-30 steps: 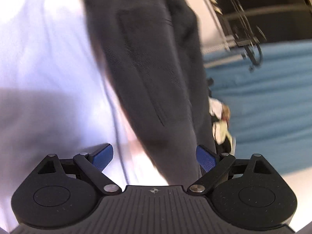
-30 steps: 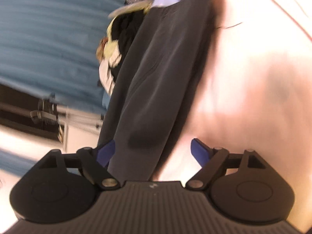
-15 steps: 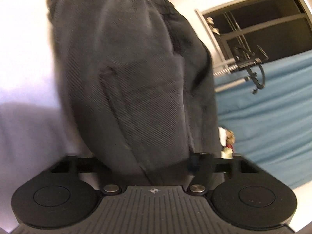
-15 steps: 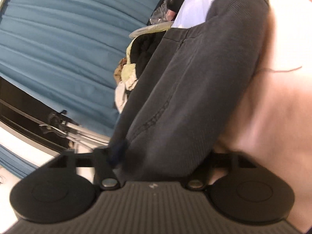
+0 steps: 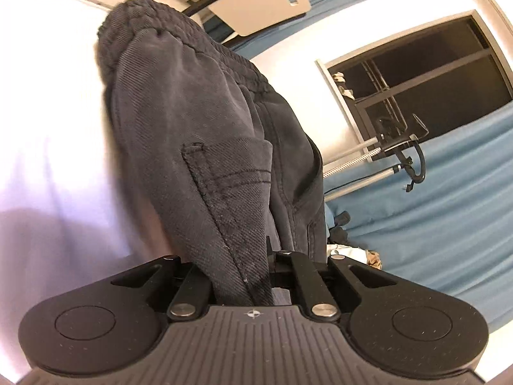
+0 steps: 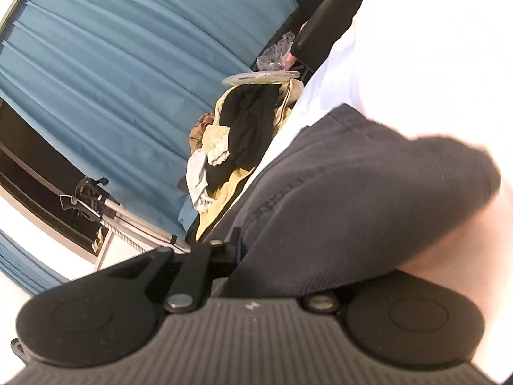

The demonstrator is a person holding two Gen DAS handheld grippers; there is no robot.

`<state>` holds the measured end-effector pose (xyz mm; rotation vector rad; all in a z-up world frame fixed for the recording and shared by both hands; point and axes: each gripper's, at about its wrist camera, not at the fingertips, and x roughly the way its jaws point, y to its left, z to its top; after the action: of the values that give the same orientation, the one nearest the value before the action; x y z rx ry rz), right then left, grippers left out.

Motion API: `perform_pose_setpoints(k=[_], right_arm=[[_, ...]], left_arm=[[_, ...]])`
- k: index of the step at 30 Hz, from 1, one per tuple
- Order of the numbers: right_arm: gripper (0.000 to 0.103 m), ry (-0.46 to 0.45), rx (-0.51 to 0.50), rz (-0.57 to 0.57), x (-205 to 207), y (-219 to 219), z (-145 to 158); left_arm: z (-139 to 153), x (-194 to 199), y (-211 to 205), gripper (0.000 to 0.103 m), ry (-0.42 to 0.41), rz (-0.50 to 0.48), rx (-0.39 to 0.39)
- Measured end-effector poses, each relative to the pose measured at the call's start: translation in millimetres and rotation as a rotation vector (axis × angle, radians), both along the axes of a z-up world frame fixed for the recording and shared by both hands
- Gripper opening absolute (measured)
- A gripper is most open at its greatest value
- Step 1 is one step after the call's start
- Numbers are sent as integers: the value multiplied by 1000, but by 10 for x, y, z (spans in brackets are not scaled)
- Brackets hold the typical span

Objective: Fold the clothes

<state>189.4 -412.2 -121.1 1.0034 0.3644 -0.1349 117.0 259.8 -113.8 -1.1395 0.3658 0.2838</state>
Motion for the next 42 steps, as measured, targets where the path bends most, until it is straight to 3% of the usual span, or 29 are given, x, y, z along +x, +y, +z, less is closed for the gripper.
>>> perform_pose_setpoints(k=[2,5,7,10,11,12,13,14,15,19,23,26,30,32,36,38,40,42], right_arm=[[12,15,-6,-10,-214,-4,83],[13,104,-12,12,-579,-8,-27],[16,210,92,20,-597,-62,-259],[32,301,224,-16,-652,-101,-482],[41,303,210,-30,-691,-75,-448],[47,306,195,-43,-729,-49,-414],[51,307,179,-57,-772,-21,-376],[64,295,148,-80,-845,24,-306],[70,283,119,-103,-920,71,-236],[70,210,-22,-192,-1277,261,34],[70,135,-137,-239,-1392,356,233],[70,89,-190,-261,-1345,363,322],[70,35,-297,-320,-1344,378,459],[79,2,-378,-404,-1428,360,523],[83,-80,-368,-365,-1358,274,528],[83,-77,-343,-226,-1064,316,495],[82,-46,-323,-14,-650,412,438],[82,6,-257,124,-320,479,297]], left_arm=[[-2,-113,-4,8,8,-1,-25],[-18,-134,-15,9,72,-36,26],[-30,-88,-8,11,91,-52,53],[-33,-152,-2,24,138,-46,53],[-9,-183,-12,33,149,-41,64],[16,-215,-23,49,161,-36,74],[55,-257,-37,56,165,-27,86],[95,-302,-52,64,168,-18,98],[150,-365,-73,65,161,-13,118],[413,-432,-236,74,167,-22,244],[680,-467,-563,80,163,-57,454],[804,-560,-912,85,114,-134,587],[935,-371,-1370,85,72,-238,698],[949,-254,-1556,87,47,-285,716],[924,88,-1917,87,31,-394,716],[862,329,-2100,87,39,-458,710],[831,583,-2294,87,41,-521,710],[797,860,-2523,87,37,-580,776]])
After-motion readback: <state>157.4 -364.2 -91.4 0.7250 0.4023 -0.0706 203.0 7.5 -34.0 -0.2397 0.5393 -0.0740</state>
